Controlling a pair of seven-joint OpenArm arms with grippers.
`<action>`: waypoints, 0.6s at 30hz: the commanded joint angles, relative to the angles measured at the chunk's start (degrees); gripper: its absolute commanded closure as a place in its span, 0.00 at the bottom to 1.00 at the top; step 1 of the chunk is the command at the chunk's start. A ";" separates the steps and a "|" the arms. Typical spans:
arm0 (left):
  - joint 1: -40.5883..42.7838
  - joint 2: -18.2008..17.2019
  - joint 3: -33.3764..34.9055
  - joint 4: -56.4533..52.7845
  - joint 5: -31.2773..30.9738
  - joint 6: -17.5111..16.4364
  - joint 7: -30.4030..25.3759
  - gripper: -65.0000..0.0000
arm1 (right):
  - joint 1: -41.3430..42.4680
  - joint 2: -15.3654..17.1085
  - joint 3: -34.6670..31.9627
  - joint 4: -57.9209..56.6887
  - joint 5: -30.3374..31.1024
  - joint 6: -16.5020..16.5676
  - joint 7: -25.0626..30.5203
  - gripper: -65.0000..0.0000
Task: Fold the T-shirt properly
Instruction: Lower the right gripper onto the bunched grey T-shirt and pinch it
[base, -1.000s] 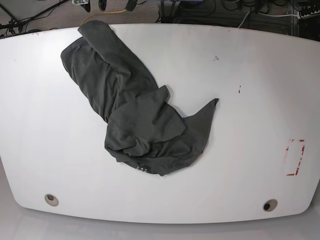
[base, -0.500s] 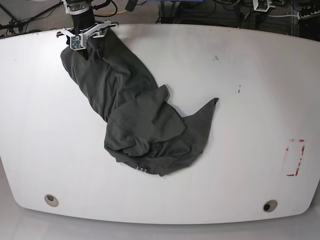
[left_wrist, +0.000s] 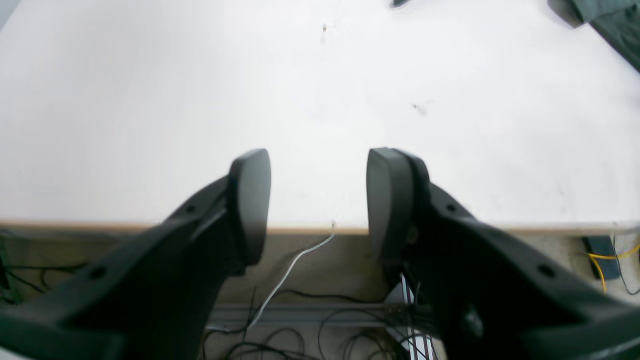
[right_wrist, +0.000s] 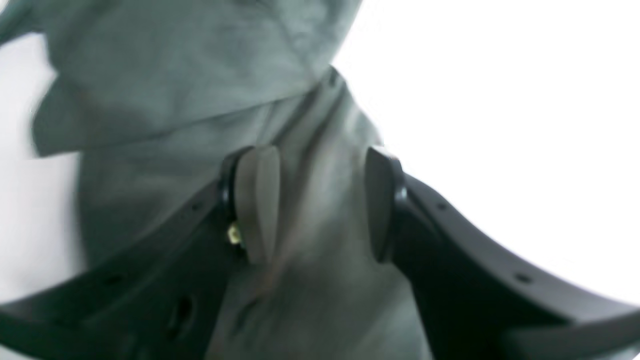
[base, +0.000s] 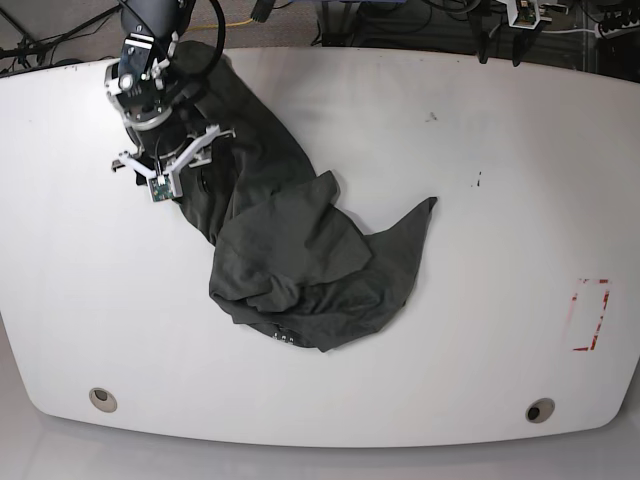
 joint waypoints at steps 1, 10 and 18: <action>-0.65 -0.25 -0.15 0.66 0.12 0.04 -1.68 0.58 | 4.66 0.21 -2.12 -2.35 -1.53 1.26 -0.81 0.59; -4.87 -0.60 -0.32 -0.57 0.12 0.04 -1.68 0.58 | 19.95 0.21 -7.39 -16.24 -7.51 1.61 -1.33 0.59; -8.12 -0.60 -0.32 -0.65 0.21 0.04 -1.59 0.58 | 31.82 0.39 -7.57 -30.22 -7.51 1.61 -1.33 0.58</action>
